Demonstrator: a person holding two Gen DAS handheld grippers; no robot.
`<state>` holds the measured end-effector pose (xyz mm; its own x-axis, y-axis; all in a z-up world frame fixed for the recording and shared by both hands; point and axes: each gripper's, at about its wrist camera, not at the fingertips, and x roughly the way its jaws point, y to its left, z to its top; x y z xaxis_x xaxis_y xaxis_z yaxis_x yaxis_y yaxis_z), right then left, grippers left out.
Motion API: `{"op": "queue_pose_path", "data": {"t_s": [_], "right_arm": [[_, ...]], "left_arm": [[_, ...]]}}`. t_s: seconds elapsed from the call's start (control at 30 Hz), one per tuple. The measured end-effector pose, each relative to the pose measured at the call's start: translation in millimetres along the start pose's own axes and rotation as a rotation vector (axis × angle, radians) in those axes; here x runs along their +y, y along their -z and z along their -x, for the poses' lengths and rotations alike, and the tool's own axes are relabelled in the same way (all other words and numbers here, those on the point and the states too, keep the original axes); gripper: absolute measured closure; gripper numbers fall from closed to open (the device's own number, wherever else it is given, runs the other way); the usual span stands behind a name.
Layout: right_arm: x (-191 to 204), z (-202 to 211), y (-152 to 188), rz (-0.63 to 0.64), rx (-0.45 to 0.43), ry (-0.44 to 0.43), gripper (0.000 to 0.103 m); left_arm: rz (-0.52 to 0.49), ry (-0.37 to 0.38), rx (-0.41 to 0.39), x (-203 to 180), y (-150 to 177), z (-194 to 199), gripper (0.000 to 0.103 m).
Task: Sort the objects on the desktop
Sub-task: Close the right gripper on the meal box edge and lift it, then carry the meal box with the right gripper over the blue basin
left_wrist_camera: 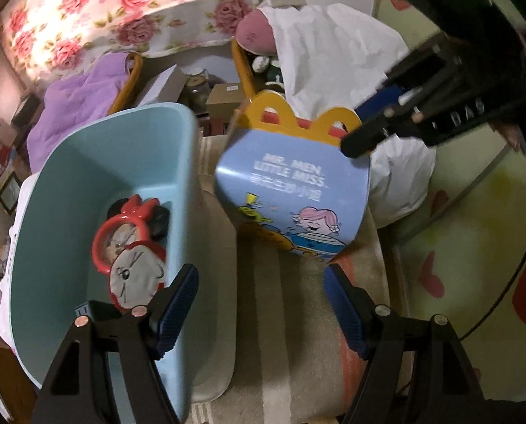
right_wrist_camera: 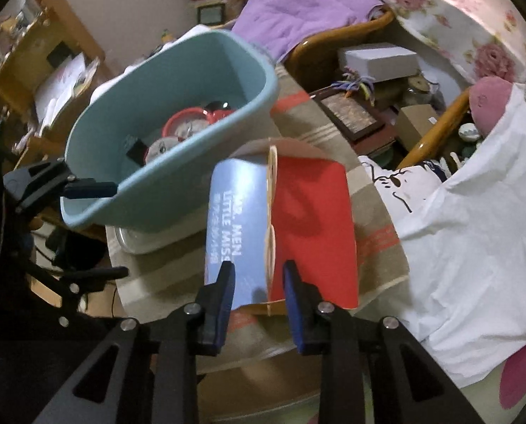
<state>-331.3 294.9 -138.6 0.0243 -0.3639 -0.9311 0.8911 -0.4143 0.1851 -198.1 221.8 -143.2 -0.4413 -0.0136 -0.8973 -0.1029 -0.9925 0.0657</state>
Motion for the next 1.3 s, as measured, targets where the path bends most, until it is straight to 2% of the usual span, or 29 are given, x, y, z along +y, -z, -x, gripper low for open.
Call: {"op": "queue_pose_path", "data": {"t_s": [0.13,0.3,0.63,0.87,1.0,1.13,1.23,1.3], "right_arm": [[-3,-4,-2,0.011,-0.009,-0.035,0.073],[-7,-14,-5,0.011,0.022,-0.123,0.063],[-9,-8,-5,0.046,-0.002,-0.196,0.062],[-14,-5,-4,0.071,-0.005,-0.335,0.060],[-20,-5,-6,0.073,0.010,-0.451,0.060],[-27,-10,-11,0.064,0.013,-0.521,0.059],[-25,-15,-13,0.070,0.020,-0.548,0.059],[-20,-18,-14,0.095,0.044,-0.530,0.059]], "left_arm": [[-0.018,-0.014,0.027,-13,2,-15,0.026],[-0.011,-0.023,0.049,-17,4,-25,0.026],[0.004,-0.016,0.050,-18,2,-36,0.026],[-0.046,-0.048,0.047,-27,0,-46,0.026],[-0.043,-0.047,0.053,-28,0,-50,0.026],[-0.046,-0.055,0.067,-29,1,-54,0.026],[-0.061,-0.063,0.079,-32,0,-59,0.026],[-0.068,-0.075,0.081,-33,1,-60,0.026]]}}
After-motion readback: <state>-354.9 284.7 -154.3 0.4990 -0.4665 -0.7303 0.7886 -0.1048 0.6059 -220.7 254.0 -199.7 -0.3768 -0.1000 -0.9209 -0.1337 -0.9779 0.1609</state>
